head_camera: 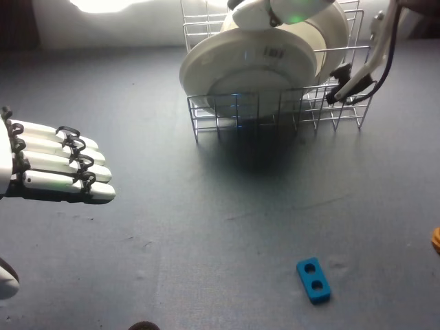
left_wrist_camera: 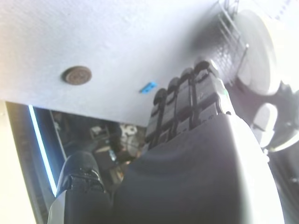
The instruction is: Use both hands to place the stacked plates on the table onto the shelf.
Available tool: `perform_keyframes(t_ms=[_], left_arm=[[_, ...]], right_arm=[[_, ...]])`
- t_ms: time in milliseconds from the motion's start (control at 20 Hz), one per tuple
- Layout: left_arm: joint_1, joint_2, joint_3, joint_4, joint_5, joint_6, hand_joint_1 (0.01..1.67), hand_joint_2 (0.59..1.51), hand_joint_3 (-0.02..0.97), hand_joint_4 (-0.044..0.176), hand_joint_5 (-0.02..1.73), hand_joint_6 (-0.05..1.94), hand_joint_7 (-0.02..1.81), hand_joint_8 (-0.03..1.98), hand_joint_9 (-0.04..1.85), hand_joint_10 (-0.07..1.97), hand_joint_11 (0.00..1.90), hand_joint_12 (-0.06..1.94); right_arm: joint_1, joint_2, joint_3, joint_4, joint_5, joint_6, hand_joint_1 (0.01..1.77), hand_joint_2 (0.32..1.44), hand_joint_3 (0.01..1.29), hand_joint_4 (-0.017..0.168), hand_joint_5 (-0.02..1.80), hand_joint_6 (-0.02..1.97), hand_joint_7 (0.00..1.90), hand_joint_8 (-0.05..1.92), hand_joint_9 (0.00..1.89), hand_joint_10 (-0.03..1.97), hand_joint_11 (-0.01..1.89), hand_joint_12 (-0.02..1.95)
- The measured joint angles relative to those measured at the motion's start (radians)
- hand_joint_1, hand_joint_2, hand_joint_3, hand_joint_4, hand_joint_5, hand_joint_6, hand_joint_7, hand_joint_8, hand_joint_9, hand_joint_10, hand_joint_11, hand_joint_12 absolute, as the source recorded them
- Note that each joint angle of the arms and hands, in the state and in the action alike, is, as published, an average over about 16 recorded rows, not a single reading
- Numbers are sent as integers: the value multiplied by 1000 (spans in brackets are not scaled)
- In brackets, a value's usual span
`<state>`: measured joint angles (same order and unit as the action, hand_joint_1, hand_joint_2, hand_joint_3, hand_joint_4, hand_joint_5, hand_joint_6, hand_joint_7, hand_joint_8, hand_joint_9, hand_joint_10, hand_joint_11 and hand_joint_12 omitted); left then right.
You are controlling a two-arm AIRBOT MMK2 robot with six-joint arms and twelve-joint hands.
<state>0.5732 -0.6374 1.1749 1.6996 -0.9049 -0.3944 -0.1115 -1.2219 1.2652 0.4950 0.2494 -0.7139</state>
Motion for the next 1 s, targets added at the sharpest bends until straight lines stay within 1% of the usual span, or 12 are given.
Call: perform_keyframes(t_ms=[350, 550, 650, 800, 1000], left_arm=[[-25, 9, -21, 17, -3, 12, 21, 1092, 18, 1, 20, 6, 17, 0, 19, -51, 14, 12], [-38, 14, -33, 28, -5, 24, 20, 1103, 18, 2, 32, 5, 31, -1, 24, -51, 18, 19], [-45, 17, -38, 33, -6, 30, 20, 1116, 18, 2, 56, 5, 60, 0, 44, -51, 19, 69], [-49, 21, -42, 40, -7, 39, 21, 1140, 18, 2, 118, 5, 138, 0, 106, -48, 20, 204], [-51, 23, -46, 47, -8, 47, 20, 1161, 18, 3, 163, 5, 195, 0, 149, -43, 23, 291]], right_arm=[[46, 75, -75, -191, 54, -98, 1190, 1055, 17, -3, 923, 40, 1040, 14, 1040, 28, 607, 1061], [48, 135, -126, -267, 84, -195, 1139, 1067, 17, -3, 912, 40, 1025, 14, 1008, 28, 555, 1094], [39, 167, -155, -270, 98, -263, 1109, 1072, 17, -3, 914, 40, 1022, 14, 996, 27, 534, 1106], [18, 213, -196, -215, 118, -383, 1039, 1083, 17, -2, 927, 41, 1026, 15, 988, 27, 514, 1121], [-2, 249, -224, -179, 128, -464, 982, 1093, 17, -2, 936, 42, 1026, 15, 974, 27, 485, 1143]])
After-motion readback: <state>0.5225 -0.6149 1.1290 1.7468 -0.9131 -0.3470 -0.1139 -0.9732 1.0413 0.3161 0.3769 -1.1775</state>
